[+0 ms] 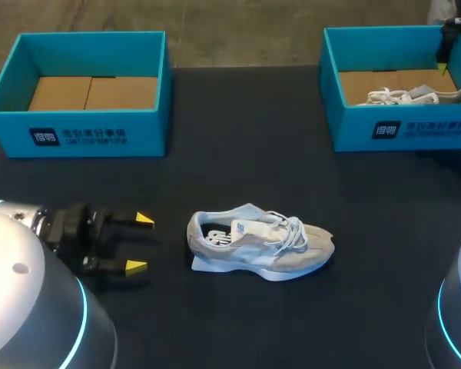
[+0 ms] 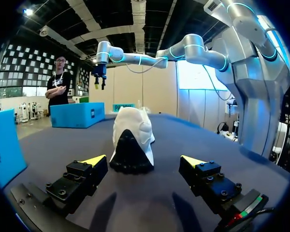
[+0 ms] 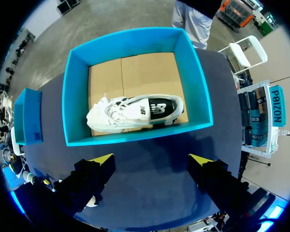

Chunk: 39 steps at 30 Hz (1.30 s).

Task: Take the shoe out of the shoebox, open the shoe tongue, remove and reinsert the insole, then place the shoe into the shoebox

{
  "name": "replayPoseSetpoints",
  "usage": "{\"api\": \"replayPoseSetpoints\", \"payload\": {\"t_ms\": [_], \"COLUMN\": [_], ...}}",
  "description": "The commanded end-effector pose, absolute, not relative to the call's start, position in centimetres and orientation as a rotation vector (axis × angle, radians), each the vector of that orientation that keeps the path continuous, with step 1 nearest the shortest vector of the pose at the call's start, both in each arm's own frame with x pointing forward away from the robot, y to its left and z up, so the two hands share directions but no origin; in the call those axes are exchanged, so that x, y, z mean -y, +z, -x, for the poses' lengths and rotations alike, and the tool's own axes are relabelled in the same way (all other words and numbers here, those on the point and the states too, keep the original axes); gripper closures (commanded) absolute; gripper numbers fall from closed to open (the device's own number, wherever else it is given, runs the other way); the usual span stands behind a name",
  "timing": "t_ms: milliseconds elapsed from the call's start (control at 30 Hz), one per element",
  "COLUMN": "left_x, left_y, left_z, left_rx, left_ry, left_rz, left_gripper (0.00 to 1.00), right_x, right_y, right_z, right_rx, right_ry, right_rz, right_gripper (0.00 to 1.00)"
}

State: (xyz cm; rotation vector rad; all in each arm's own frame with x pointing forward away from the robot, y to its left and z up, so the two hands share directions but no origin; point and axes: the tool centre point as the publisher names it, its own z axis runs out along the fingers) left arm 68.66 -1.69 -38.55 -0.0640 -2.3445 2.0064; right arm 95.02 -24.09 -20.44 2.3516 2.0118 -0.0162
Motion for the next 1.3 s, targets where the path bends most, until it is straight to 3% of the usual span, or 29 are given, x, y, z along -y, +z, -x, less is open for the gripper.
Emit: {"api": "replayPoseSetpoints", "payload": {"t_ms": [33, 1300], "left_x": [3.2, 9.1], "left_y": [-38.6, -39.7], "left_z": [-69.2, -70.2], "left_rx": [2.344, 2.331], "left_ry": [1.999, 1.983], "left_rz": [0.069, 0.025], "left_gripper": [0.0, 0.0], "right_x": [24.1, 24.1], "right_y": [-20.5, -20.5], "right_z": [-95.0, -95.0], "right_rx": [-2.01, -2.01], "right_ry": [-0.017, -0.017], "right_rz": [-2.351, -2.351], "right_gripper": [0.0, 0.0]}}
